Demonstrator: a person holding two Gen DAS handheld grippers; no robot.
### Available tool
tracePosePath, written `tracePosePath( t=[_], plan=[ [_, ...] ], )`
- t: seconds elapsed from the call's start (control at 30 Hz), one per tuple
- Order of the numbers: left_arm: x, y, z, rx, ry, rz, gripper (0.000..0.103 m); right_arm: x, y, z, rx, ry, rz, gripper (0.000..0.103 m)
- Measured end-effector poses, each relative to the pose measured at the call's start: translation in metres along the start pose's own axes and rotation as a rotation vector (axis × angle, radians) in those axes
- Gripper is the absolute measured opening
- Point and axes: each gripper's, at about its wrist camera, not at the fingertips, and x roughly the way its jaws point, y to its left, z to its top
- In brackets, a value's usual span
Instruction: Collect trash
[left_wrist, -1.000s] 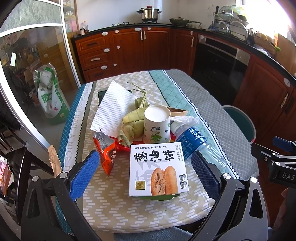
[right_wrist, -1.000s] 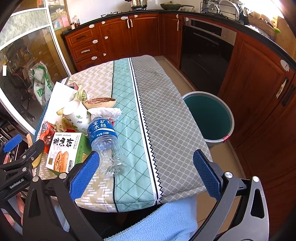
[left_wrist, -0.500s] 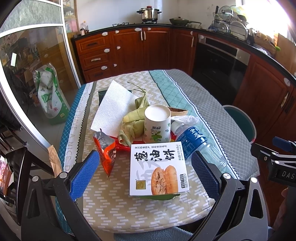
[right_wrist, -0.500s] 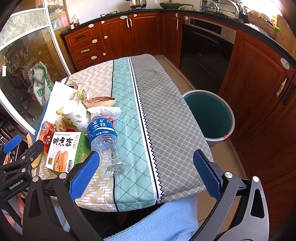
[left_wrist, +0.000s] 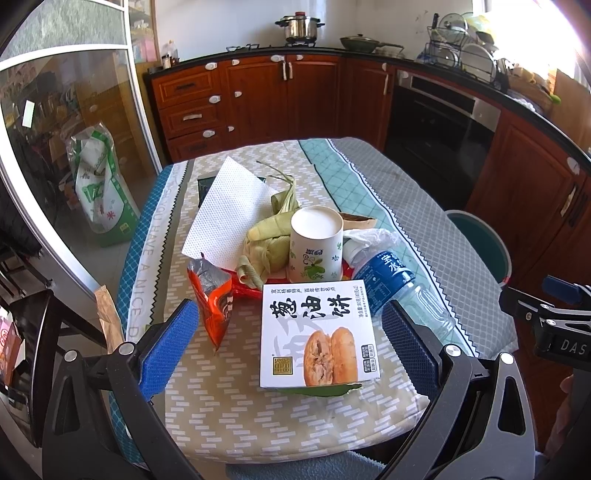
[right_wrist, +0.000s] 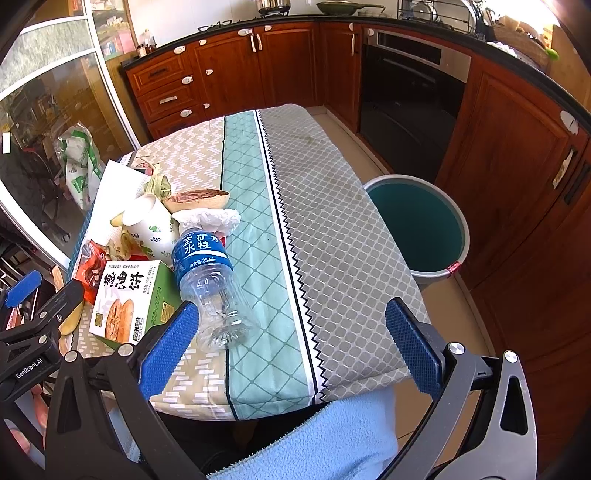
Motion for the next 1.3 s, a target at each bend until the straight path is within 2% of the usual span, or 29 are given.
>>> tracePosePath(
  t=[0.3, 0.43, 0.67, 0.8, 0.93, 1.1, 1.13, 1.2, 1.23, 1.3],
  plan=[
    [0.004, 0.012, 0.000, 0.004, 0.002, -0.019, 0.099, 0.005, -0.001, -0.001, 0.006, 0.023, 0.004, 0.097],
    [0.009, 0.024, -0.008, 0.057, -0.005, 0.018, 0.099, 0.010, -0.001, -0.002, 0.007, 0.044, 0.017, 0.097],
    [0.036, 0.045, -0.038, 0.100, 0.171, -0.099, 0.099, 0.024, 0.000, -0.002, 0.000, 0.097, 0.033, 0.097],
    [0.046, 0.045, -0.053, 0.112, 0.226, -0.133, 0.098, 0.032, 0.004, -0.002, -0.018, 0.121, 0.033, 0.097],
    [0.056, 0.038, -0.057, 0.141, 0.240, -0.145, 0.090, 0.041, 0.010, 0.000, -0.047, 0.138, 0.034, 0.097],
    [0.080, 0.023, -0.056, 0.171, 0.274, -0.141, 0.075, 0.056, 0.023, 0.005, -0.111, 0.169, 0.044, 0.097],
    [0.084, 0.021, -0.056, 0.170, 0.278, -0.145, 0.070, 0.059, 0.026, 0.006, -0.128, 0.170, 0.045, 0.097],
    [0.088, 0.019, -0.054, 0.160, 0.277, -0.163, 0.053, 0.065, 0.033, 0.011, -0.156, 0.179, 0.066, 0.097],
    [0.091, 0.019, -0.053, 0.153, 0.281, -0.175, 0.035, 0.068, 0.037, 0.014, -0.165, 0.186, 0.078, 0.097],
    [0.093, 0.020, -0.053, 0.139, 0.277, -0.178, 0.031, 0.077, 0.043, 0.019, -0.183, 0.199, 0.105, 0.097]
  ],
)
